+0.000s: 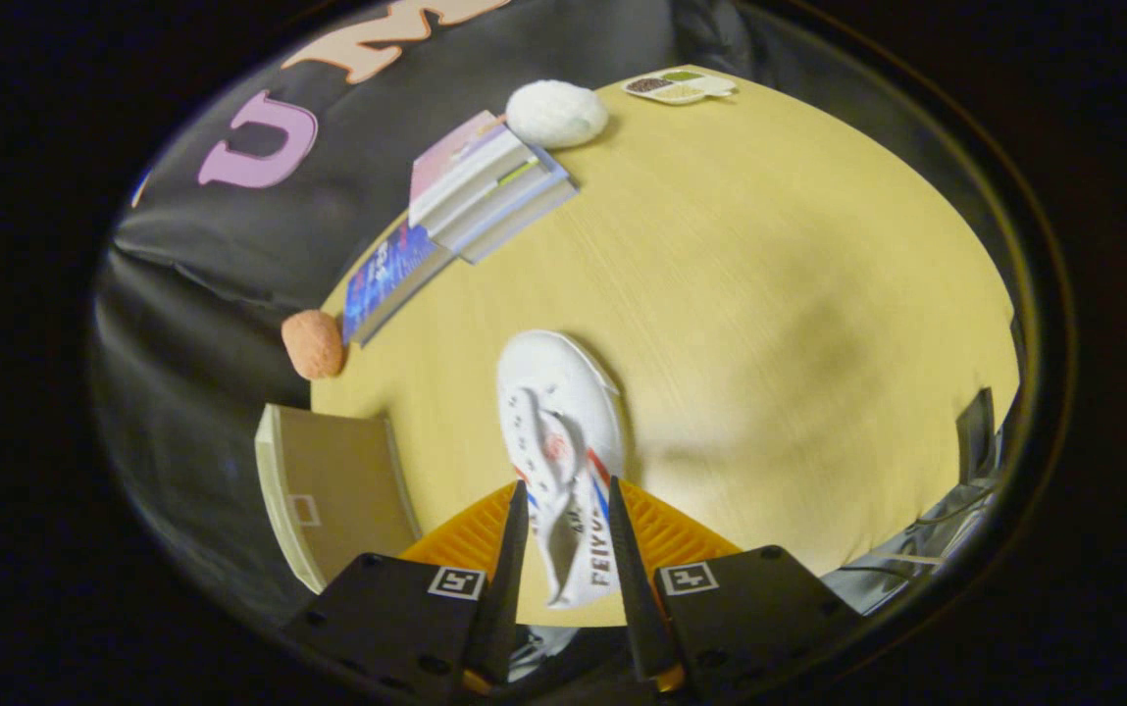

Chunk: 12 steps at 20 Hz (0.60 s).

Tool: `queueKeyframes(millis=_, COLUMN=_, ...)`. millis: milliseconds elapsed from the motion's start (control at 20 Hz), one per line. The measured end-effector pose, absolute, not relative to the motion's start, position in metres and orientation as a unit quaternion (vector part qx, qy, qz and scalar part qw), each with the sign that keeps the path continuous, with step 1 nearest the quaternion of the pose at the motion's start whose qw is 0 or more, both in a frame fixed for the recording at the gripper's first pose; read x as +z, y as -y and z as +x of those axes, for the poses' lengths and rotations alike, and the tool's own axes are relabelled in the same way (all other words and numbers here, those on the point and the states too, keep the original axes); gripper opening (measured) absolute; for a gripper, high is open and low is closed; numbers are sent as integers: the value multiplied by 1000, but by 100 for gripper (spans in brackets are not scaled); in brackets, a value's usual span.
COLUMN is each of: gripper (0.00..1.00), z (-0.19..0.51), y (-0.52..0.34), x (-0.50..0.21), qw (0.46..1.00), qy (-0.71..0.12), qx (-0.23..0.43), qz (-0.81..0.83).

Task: Open the storage box then place both shoes into the box .Put the left shoe in first, then the right shoe, with the right side of both shoes facing outward in a uniform manner.

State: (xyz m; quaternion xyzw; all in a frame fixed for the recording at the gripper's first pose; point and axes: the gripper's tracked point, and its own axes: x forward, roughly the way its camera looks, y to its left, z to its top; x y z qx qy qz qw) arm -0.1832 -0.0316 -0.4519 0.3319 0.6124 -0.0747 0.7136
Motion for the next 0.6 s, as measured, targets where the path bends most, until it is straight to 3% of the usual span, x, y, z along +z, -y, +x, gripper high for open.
queueKeyframes(millis=400, gripper=52, z=-201, y=10, x=-489, qw=715, qy=-650, qx=-50, qz=252)
queueKeyframes(millis=600, gripper=39, z=-203, y=0, x=-507, qw=710, qy=-657, qx=-35, qz=250)
